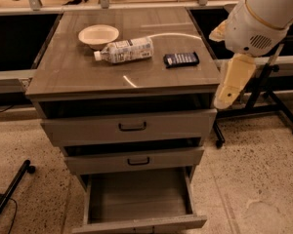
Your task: Place blue plastic bottle into bottom drawer
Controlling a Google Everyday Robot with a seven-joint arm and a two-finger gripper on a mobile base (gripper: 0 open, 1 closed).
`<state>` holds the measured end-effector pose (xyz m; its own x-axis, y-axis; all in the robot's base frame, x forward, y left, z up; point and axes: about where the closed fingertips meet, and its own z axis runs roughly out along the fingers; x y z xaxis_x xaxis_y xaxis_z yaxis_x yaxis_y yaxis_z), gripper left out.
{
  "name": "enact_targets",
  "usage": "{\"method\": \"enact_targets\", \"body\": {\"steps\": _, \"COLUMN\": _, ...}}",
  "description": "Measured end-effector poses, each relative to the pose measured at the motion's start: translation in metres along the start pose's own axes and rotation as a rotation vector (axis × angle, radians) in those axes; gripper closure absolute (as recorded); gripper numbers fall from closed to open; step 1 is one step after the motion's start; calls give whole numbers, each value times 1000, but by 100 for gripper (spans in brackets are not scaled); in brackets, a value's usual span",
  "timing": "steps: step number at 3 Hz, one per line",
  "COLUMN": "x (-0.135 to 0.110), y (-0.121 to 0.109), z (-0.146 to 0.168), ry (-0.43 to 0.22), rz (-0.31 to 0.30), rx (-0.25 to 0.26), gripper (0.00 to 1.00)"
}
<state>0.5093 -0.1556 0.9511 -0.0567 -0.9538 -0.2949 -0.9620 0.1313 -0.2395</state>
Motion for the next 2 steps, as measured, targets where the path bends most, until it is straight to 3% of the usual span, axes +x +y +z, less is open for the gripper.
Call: {"method": "enact_targets", "body": {"steps": 2, "x": -50, "y": -47, "z": 57, "ry": -113, "rz": -33, "rx": -45, "gripper": 0}}
